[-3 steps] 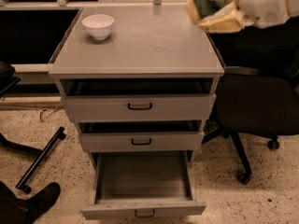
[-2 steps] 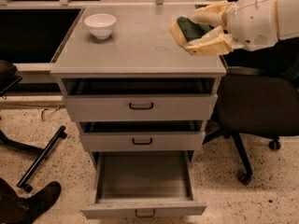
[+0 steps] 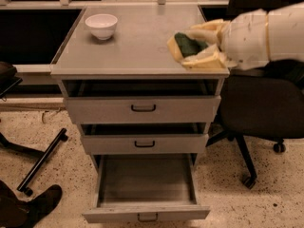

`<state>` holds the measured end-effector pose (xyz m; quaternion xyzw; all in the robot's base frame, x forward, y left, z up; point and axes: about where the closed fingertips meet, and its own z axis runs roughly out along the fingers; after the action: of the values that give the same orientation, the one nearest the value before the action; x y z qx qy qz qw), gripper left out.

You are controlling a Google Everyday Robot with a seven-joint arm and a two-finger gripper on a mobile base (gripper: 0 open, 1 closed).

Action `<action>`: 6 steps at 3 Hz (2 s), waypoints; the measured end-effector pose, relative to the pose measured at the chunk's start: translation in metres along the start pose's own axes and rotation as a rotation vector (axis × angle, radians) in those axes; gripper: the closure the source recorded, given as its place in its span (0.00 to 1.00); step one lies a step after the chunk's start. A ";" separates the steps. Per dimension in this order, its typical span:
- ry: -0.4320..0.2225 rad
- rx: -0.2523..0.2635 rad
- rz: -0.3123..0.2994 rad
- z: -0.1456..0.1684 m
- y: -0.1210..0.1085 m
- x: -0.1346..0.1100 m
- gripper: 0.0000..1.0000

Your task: Place sponge into bottom drawer

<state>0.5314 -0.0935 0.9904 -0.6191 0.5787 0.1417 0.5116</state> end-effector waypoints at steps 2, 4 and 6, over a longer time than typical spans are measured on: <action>-0.035 -0.142 0.168 0.081 0.102 0.069 1.00; -0.041 -0.184 0.190 0.119 0.126 0.094 1.00; -0.157 -0.298 0.337 0.290 0.229 0.155 1.00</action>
Offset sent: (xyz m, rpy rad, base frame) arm -0.0460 0.0591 -0.2008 0.0971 0.3166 0.0688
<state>0.5001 0.0929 0.6373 -0.5695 0.6050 0.3566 0.4273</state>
